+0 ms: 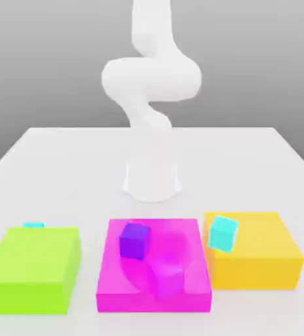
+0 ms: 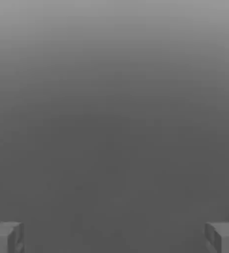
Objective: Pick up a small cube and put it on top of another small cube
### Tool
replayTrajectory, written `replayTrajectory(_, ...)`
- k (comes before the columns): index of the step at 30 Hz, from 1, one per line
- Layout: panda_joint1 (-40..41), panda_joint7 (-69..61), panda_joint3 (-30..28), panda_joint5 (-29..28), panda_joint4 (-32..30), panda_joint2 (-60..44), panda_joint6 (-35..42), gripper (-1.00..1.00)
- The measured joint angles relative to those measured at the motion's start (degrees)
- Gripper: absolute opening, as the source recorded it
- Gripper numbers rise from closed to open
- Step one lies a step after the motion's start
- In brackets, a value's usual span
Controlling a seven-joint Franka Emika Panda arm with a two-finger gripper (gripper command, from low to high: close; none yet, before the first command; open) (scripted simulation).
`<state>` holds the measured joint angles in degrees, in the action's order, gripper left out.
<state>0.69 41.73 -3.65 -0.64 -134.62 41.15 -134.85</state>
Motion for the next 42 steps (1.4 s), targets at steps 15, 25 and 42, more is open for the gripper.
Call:
replayTrajectory(15, 5.8, -31.2, -25.6, 1.4, -18.2, -31.4, -20.4, 0.00)
replayTrajectory(25, 18.2, -56.8, -21.8, 19.7, -23.7, -51.5, -32.5, 0.00)
replayTrajectory(42, 21.8, -57.5, -18.1, 20.5, -23.4, -52.8, -33.6, -1.00)
